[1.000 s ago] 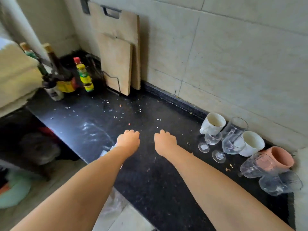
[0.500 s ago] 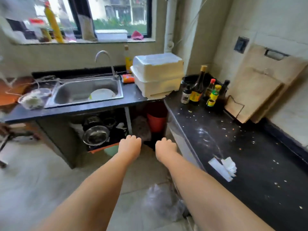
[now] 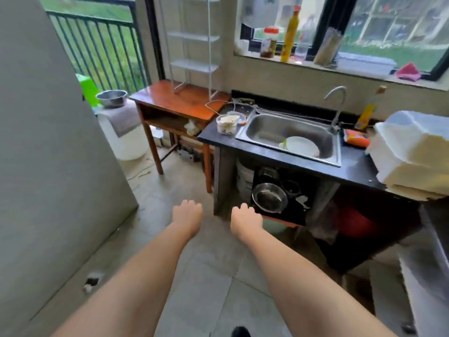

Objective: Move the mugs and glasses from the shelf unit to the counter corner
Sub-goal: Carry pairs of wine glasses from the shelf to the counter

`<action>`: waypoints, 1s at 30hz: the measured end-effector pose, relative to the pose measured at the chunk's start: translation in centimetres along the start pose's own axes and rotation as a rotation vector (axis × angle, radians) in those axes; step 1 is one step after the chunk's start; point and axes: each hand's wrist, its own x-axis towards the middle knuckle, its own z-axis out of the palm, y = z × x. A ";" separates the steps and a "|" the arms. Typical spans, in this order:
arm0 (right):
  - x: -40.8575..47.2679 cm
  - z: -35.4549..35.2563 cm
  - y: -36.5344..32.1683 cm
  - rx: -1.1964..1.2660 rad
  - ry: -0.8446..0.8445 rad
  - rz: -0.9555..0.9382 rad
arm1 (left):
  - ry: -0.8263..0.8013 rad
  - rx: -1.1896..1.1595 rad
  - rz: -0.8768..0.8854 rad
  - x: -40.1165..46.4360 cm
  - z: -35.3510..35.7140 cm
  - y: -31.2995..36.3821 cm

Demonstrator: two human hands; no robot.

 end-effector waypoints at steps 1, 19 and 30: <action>1.7 0.2 -2.0 -0.025 -0.010 -0.048 | -0.025 -0.003 -0.048 0.5 0.8 -2.2; 28.7 -7.7 -15.7 -0.168 0.005 -0.292 | -0.001 -0.191 -0.259 21.7 -1.5 -18.4; 44.8 -16.4 -27.0 -0.047 0.128 -0.110 | 0.130 -0.129 -0.083 40.0 -7.4 -33.8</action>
